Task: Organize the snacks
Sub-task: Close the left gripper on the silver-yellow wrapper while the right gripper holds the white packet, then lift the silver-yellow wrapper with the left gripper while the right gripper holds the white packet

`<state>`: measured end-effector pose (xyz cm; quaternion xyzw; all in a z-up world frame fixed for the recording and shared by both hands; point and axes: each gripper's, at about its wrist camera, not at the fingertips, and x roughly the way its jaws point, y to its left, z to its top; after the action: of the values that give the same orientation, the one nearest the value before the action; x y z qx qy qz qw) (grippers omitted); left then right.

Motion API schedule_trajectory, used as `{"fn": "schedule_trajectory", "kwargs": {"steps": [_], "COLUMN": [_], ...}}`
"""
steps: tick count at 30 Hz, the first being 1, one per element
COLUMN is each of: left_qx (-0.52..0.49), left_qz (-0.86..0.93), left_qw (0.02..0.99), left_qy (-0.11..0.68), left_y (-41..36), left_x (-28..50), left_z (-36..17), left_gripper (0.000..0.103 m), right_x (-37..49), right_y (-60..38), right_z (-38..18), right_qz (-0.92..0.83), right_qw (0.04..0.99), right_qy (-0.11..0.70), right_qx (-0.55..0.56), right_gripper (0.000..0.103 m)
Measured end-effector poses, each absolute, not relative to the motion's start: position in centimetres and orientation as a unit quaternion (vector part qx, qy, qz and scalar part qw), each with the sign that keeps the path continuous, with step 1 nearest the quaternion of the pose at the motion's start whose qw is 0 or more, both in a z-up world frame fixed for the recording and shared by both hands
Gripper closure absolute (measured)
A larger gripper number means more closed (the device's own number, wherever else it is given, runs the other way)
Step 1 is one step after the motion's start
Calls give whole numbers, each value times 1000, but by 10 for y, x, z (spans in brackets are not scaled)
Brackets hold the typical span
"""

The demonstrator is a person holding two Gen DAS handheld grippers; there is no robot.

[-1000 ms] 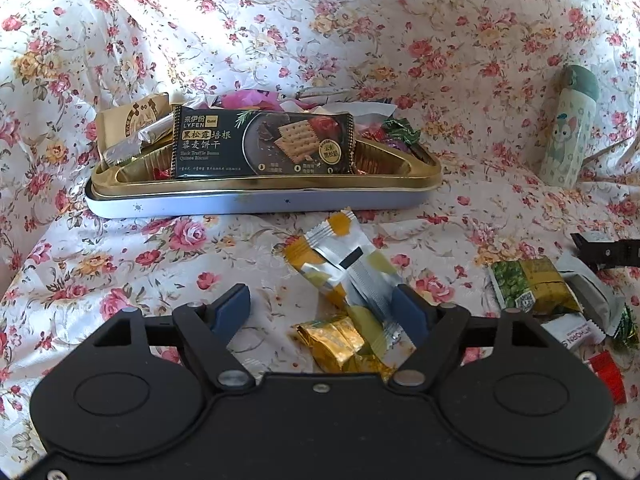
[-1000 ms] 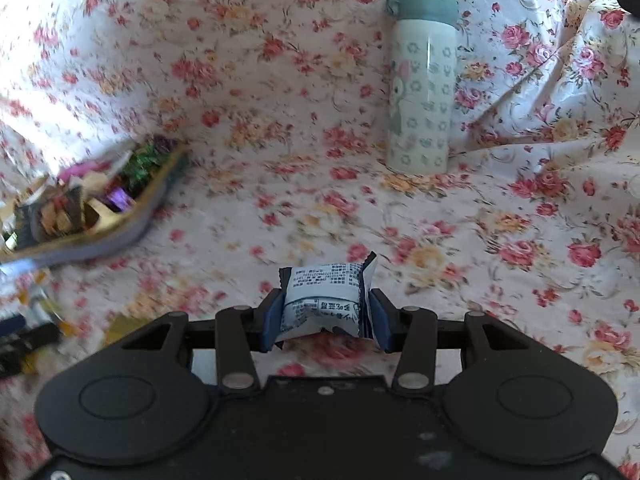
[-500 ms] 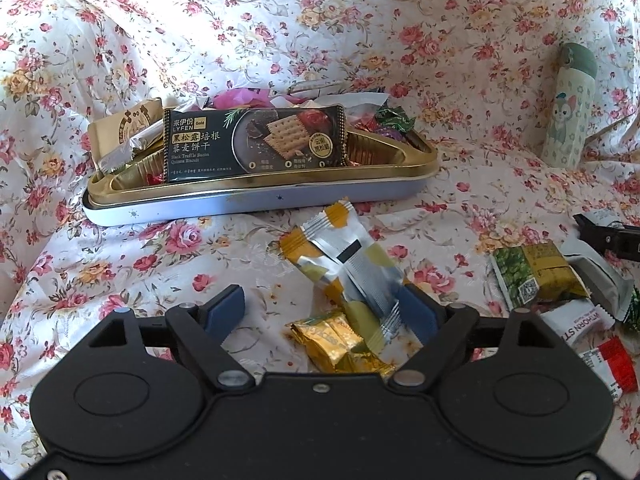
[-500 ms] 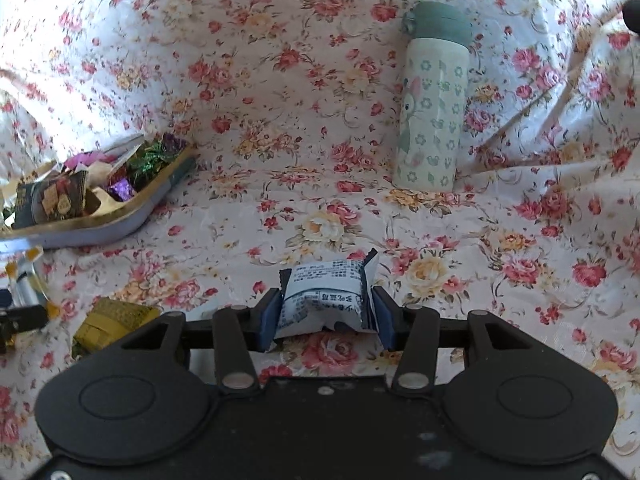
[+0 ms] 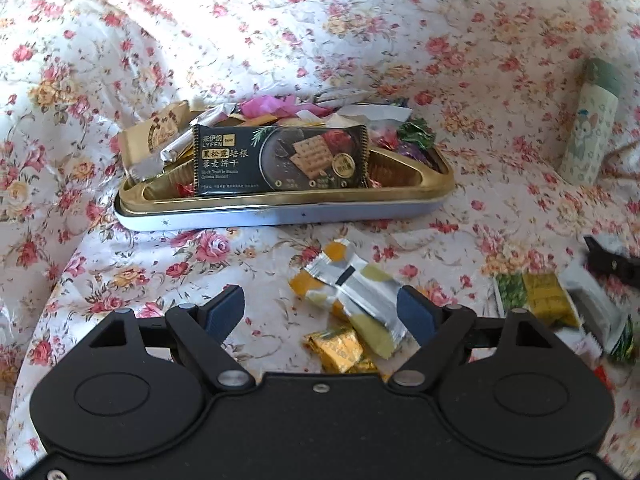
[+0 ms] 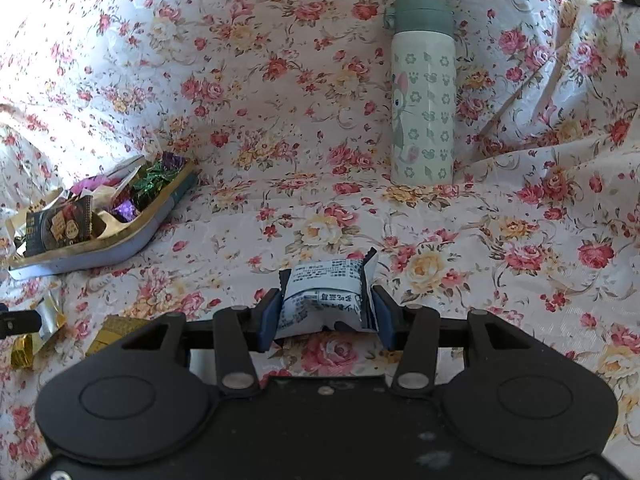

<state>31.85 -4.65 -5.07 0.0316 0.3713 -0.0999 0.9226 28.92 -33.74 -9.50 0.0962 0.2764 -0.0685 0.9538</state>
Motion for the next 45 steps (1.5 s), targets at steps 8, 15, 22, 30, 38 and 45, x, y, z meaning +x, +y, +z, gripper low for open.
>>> {"fn": "schedule_trajectory", "kwargs": {"steps": [8,15,22,30,38,45], "left_qx": [-38,-44,-43,39,153,246], "left_qz": [-45,-11,-71,-154,-169,-233], "left_qw": [883,875,854,868,881,842], "left_qy": [466,481,513,471,416,419], "left_y": [-59,-67,-75,-86,-92,-101], "left_x": [360,370,364,340,353,333], "left_z": [-59,-59,-52,-19,-28,-52], "left_gripper": [19,19,21,22,22,22], "right_x": [288,287,286,286,286,286], "right_y": [-340,-341,-343,-342,-342,-342], "right_z": [-95,-95,-95,-95,-95,-95], "right_qz": [-67,-66,-65,-66,-66,-65], "right_qw": [954,953,953,953,953,954], "right_qy": [274,272,270,270,270,269], "right_qx": [106,113,118,118,118,119], "right_gripper": [53,53,53,53,53,53]}}
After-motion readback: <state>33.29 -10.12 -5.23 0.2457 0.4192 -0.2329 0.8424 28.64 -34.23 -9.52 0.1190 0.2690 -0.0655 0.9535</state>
